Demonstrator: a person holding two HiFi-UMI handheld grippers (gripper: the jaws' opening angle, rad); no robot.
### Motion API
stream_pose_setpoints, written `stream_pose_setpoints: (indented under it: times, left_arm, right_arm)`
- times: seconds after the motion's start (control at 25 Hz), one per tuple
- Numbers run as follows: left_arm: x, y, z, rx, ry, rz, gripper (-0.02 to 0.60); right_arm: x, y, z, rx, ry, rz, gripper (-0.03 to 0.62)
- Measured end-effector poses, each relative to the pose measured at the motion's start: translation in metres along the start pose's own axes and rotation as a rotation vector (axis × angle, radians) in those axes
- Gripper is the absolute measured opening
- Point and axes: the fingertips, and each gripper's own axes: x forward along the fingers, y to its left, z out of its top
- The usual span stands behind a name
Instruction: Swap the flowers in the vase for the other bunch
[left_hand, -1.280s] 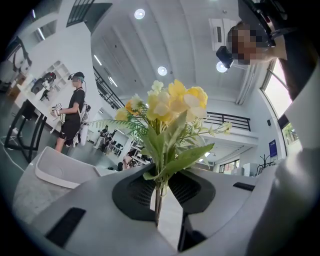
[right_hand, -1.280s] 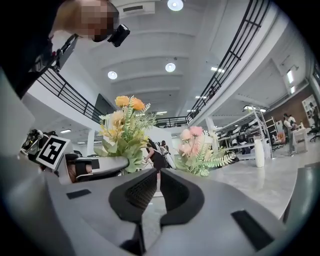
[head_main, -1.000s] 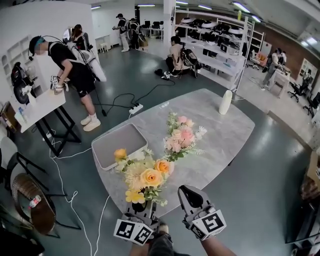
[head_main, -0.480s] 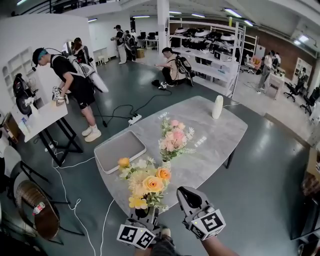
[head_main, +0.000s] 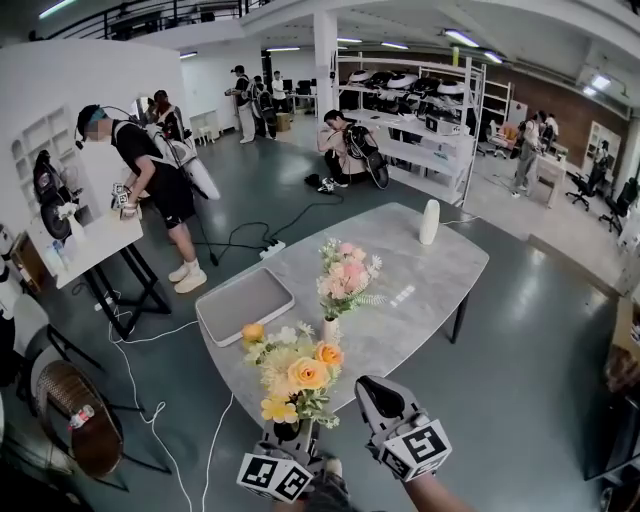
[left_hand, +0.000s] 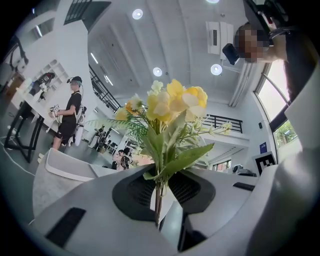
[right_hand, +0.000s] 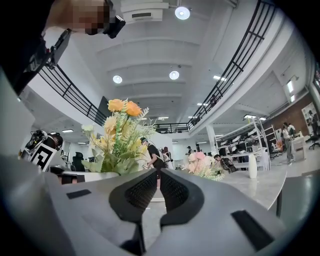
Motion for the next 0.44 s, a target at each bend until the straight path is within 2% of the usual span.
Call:
stream_pose_setpoints:
  times: [0.16,0.44]
  left_arm:
    - [-0.014,-0.009,0.004,0.009,-0.016,0.003,0.084]
    - [-0.04,-0.041,0.002,0.013,-0.033,0.004,0.084]
  right_arm:
    - [-0.01,0.012,0.01,0.01,-0.032,0.017,0.036]
    - [-0.047,0.025,0.014,0.002,-0.028,0.024,0.035]
